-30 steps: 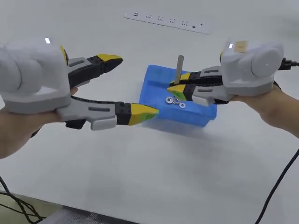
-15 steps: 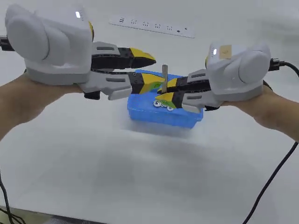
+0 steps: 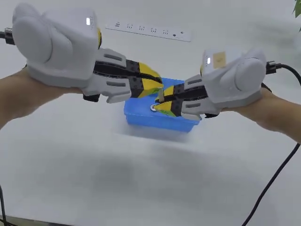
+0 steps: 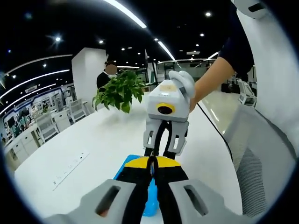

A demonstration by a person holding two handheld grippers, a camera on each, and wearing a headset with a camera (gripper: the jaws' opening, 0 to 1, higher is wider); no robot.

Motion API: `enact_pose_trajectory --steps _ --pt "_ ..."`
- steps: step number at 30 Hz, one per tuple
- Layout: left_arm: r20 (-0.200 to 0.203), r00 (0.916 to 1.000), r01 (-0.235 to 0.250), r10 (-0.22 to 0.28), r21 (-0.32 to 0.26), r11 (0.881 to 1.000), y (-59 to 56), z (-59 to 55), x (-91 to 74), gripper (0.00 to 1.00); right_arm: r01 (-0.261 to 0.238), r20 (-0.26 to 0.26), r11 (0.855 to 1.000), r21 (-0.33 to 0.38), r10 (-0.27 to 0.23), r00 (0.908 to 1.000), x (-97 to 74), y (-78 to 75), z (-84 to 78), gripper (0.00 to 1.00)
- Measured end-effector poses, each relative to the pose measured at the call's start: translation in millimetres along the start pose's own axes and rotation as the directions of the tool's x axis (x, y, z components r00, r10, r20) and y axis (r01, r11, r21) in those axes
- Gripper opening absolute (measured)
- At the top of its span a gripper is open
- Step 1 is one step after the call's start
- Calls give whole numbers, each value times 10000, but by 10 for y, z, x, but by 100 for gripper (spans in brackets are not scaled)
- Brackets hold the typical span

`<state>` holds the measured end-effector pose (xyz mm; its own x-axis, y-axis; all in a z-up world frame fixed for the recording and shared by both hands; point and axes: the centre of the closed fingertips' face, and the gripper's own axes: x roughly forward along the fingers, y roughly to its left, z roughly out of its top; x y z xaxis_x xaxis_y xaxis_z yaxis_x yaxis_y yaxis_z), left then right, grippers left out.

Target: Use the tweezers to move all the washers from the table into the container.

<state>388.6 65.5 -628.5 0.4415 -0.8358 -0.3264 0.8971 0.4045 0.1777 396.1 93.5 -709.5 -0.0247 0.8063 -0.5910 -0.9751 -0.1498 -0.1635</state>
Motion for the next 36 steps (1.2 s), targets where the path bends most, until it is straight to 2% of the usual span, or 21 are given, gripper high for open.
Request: enact_pose_trajectory --steps 2,7,10,11,14,18,22,29,36 --pt "9 10000 77 -77 239 9997 -15 12 -28 6 -45 -32 9999 -154 45 10000 -4 5 27 8" --pt "54 9996 276 -278 222 9994 -3 -4 -159 5 -199 -93 9990 -389 195 9998 -26 53 99 8" --pt "-69 9983 581 -580 267 9980 -84 -15 -210 5 -344 -199 9978 -572 333 9992 -51 116 118 9" --pt "-138 9962 865 -862 219 9960 -144 -27 -232 5 -410 -255 9969 -665 394 9989 -59 143 119 9" --pt "-199 9933 1140 -1136 202 9933 -218 -62 -286 5 -659 -657 9918 -1096 589 9961 -78 270 122 8" --pt "-434 9909 1290 -1277 289 9912 -297 -104 -333 5 -755 -850 9898 -1205 655 9942 -110 350 128 8" --pt "-572 9895 1343 -1324 298 9905 -381 -91 -342 5 -818 -1027 9882 -1297 687 9923 -151 405 132 8" --pt "-845 9868 1404 -1383 205 9899 -457 -137 -391 6 -782 -1249 9868 -1416 605 9903 -227 493 159 8" --pt "-1497 9769 1614 -1523 507 9856 -572 -227 -393 7 -667 -1244 9860 -1531 477 9911 -297 570 225 8"
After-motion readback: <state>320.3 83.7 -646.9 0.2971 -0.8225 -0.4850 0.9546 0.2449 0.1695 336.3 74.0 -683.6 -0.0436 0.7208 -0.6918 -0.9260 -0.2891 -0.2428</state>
